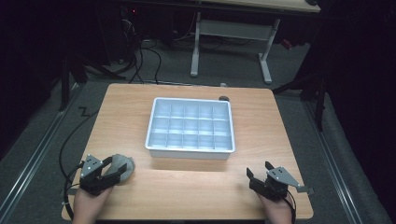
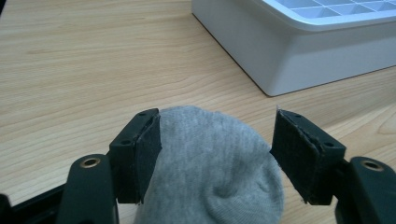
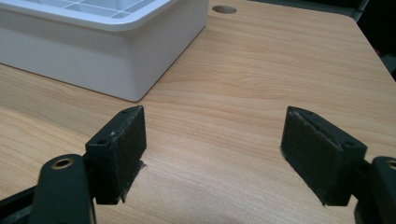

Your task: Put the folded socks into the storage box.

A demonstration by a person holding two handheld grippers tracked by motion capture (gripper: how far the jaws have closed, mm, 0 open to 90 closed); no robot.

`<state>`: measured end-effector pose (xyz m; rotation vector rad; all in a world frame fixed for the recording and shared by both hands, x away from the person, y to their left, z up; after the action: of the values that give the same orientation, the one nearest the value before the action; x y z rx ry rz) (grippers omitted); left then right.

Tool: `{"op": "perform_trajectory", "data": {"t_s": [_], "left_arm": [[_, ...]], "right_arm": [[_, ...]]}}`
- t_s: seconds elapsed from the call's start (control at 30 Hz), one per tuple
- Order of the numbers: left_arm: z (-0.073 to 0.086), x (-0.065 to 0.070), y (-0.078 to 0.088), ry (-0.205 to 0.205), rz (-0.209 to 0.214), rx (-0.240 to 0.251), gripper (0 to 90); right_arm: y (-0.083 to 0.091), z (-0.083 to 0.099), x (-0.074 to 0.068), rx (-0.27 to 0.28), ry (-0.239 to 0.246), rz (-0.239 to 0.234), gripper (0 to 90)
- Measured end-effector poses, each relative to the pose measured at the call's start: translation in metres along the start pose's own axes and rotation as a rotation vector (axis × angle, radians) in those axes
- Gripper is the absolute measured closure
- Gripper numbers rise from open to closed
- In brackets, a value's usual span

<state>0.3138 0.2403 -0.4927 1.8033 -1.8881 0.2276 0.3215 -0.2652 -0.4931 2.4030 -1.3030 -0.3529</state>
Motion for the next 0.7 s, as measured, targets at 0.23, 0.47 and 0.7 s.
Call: {"op": "perform_trajectory", "data": {"t_s": [0.23, 0.47, 0.7], "left_arm": [[0.0026, 0.0045, -0.0028, -0.031, 0.014, -0.014, 33.3], [-0.0004, 0.0031, -0.0026, -0.036, -0.004, -0.026, 33.6], [-0.0047, -0.001, 0.0023, -0.039, -0.03, -0.025, 34.4]], "right_arm": [[0.0004, 0.0035, 0.0004, -0.014, -0.015, -0.001, 21.5], [0.0008, 0.0037, -0.0005, -0.019, -0.009, 0.004, 21.5], [-0.0027, 0.0014, -0.003, -0.026, 0.009, -0.004, 21.6]]}}
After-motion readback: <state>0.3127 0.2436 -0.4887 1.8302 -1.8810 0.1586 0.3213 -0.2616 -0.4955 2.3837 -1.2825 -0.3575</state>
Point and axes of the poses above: each handheld gripper's, and its own axes: y roughly backward along the jaws, z roughly out of its underside, x roughly to its right, the point moved 1 cm from there along -y, roughly forward along the jaws, and after that the axes turned 12 degrees about -z, right-handed, at the moved point
